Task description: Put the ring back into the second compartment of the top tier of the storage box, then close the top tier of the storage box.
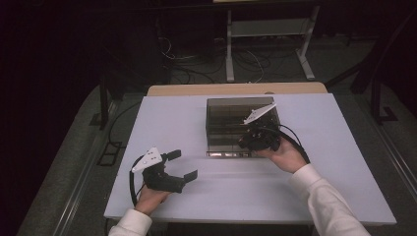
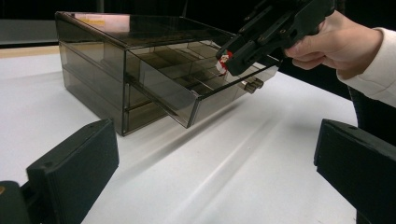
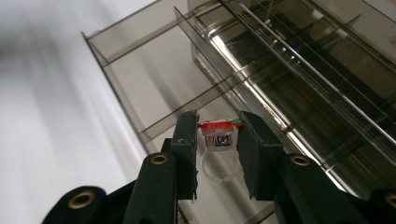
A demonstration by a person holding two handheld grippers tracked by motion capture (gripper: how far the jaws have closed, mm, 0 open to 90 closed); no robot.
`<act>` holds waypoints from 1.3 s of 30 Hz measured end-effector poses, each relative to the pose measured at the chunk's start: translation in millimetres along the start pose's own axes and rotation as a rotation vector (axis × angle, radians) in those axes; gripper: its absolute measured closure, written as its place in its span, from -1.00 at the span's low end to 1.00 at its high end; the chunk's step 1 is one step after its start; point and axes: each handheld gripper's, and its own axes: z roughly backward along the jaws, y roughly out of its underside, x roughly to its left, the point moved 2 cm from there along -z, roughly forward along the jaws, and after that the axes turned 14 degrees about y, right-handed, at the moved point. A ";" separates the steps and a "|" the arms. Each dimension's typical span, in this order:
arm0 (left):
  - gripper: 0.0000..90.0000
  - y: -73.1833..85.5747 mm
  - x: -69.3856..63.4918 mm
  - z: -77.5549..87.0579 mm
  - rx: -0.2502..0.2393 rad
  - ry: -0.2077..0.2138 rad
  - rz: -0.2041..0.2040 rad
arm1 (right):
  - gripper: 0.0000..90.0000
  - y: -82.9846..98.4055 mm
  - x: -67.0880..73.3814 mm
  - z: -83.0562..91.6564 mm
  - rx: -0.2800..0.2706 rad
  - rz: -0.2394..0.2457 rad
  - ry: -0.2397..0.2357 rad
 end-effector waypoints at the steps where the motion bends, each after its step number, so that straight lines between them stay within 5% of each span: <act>1: -1.00 0.0 0.0 0.0 0.001 0.000 -0.001 | 0.51 0.2 -0.6 -0.9 0.002 0.001 0.005; 39: -1.00 0.2 -0.1 -0.6 0.002 0.000 -0.003 | 0.14 16.2 2.8 47.5 -0.096 -0.040 -0.065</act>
